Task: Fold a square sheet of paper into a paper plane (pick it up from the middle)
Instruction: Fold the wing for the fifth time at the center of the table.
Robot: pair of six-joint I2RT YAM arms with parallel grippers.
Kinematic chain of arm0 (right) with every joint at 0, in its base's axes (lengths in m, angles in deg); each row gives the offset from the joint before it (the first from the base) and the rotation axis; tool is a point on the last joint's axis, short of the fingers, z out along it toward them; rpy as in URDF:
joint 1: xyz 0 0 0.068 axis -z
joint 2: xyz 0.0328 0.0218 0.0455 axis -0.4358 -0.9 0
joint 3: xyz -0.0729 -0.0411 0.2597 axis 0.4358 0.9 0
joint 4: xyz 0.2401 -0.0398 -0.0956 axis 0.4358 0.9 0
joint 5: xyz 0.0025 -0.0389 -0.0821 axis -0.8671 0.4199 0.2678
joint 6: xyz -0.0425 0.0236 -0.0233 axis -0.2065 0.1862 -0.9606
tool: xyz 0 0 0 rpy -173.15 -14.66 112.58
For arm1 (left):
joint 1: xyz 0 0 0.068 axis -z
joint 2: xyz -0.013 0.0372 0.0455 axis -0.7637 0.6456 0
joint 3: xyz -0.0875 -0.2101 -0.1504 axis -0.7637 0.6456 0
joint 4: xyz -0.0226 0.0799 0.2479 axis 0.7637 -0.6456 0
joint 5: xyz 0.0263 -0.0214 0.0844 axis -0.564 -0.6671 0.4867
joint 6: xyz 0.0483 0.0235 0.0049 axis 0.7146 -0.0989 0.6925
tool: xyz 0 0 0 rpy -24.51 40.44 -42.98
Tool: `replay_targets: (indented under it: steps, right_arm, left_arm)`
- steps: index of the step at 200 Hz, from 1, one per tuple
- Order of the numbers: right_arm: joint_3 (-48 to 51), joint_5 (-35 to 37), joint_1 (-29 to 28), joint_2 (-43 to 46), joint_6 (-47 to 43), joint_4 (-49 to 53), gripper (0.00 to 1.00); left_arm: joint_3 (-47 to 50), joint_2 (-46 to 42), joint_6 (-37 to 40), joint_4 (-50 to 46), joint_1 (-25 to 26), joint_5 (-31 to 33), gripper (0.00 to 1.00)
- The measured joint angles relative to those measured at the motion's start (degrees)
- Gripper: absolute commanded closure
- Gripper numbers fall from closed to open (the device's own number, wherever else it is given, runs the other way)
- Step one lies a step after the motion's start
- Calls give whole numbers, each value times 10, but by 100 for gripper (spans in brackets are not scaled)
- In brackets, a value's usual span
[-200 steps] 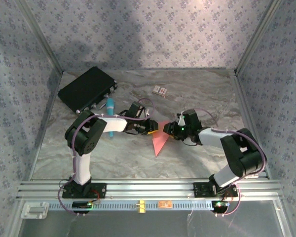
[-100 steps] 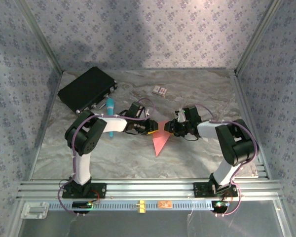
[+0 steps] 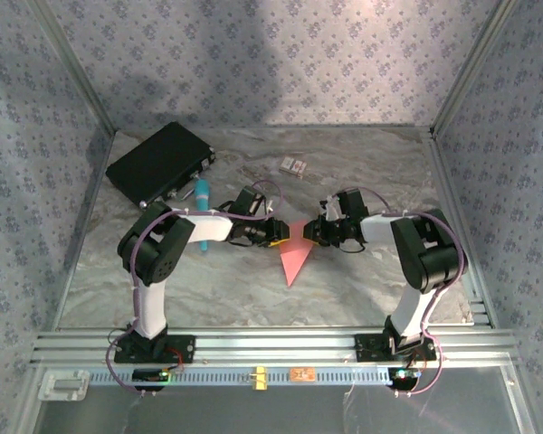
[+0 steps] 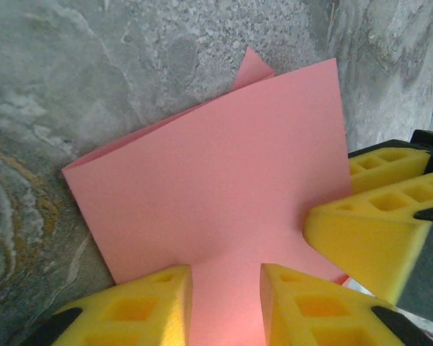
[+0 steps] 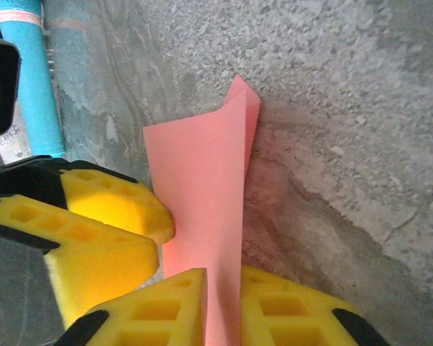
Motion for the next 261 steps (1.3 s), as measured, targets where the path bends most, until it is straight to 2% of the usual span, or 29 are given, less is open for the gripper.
replay_targets:
  steps: [24,50,86,129,161,212,261]
  right_arm:
    - [0,-1,1,0,-3,4,94]
    - [14,9,1,12,21,-11,96]
    - [82,82,-4,90,119,-47,97]
    - [146,196,-51,143,261,-96,95]
    - [147,241,-91,151,307,-96,91]
    - [158,257,-92,165,321,-102,84]
    - [158,224,-72,166,291,-100,79]
  left_arm:
    - [4,-7,2,1,0,0,57]
    - [37,-43,3,4,1,17,50]
    - [50,-92,24,-10,15,55,49]
    - [50,-113,39,-14,30,67,65]
    - [44,-101,37,-16,31,60,76]
    - [20,-41,34,-25,31,41,80]
    - [-2,-9,34,-36,35,33,80]
